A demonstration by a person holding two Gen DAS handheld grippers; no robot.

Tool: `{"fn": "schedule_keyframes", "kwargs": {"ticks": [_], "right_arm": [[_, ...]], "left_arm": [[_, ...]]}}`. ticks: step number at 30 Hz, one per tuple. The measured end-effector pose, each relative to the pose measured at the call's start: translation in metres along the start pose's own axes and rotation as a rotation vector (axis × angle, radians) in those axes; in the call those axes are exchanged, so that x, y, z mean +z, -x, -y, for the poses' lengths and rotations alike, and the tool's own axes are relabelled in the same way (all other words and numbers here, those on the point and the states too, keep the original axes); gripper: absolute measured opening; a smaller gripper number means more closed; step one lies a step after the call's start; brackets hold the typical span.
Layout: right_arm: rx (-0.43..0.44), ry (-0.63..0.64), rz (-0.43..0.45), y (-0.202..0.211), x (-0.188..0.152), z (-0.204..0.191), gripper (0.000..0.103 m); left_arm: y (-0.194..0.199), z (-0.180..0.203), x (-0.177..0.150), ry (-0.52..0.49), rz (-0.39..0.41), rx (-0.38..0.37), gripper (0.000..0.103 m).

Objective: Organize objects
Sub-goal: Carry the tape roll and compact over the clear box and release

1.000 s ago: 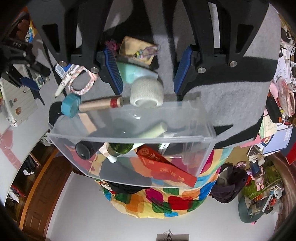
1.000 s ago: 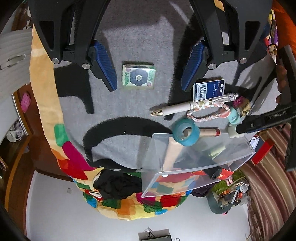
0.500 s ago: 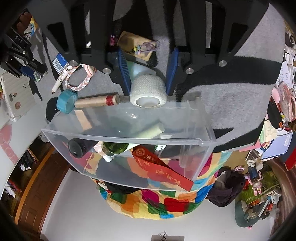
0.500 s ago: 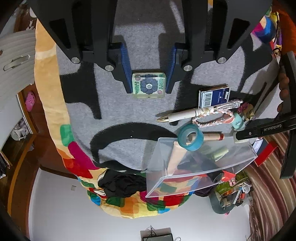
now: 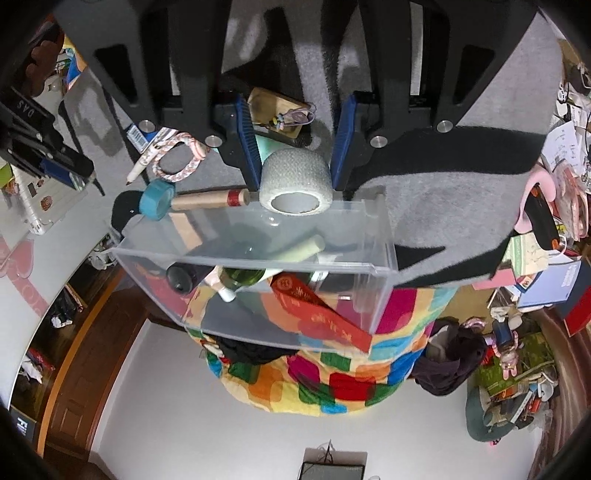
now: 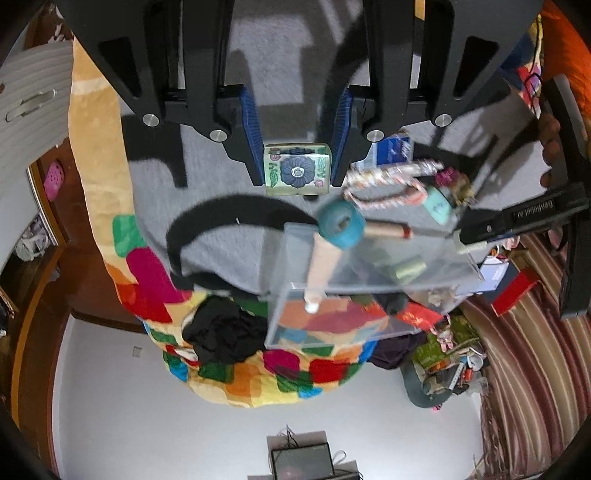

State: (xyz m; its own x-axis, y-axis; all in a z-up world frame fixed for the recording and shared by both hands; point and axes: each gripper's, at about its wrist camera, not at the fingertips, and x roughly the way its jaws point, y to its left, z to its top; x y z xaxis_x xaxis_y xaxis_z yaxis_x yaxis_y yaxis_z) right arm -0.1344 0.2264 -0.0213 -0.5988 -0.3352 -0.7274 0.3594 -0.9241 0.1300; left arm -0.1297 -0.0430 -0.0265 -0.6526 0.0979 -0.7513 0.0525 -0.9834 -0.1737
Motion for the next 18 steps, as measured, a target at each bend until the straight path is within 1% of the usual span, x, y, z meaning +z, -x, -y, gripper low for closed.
{"fn": "schedule_keyframes", "kwargs": {"ticks": [6, 12, 18], "right_arm": [[0.008, 0.023, 0.043, 0.001, 0.022, -0.010, 0.031], [0.019, 0.026, 0.073, 0.000, 0.043, -0.013, 0.031], [0.016, 0.035, 0.097, -0.004, 0.061, -0.020, 0.031]], "left_arm": [[0.022, 0.003, 0.007, -0.014, 0.059, -0.003, 0.038], [0.042, 0.006, 0.022, -0.029, 0.123, 0.005, 0.038], [0.045, 0.005, 0.037, -0.031, 0.155, 0.018, 0.038]]}}
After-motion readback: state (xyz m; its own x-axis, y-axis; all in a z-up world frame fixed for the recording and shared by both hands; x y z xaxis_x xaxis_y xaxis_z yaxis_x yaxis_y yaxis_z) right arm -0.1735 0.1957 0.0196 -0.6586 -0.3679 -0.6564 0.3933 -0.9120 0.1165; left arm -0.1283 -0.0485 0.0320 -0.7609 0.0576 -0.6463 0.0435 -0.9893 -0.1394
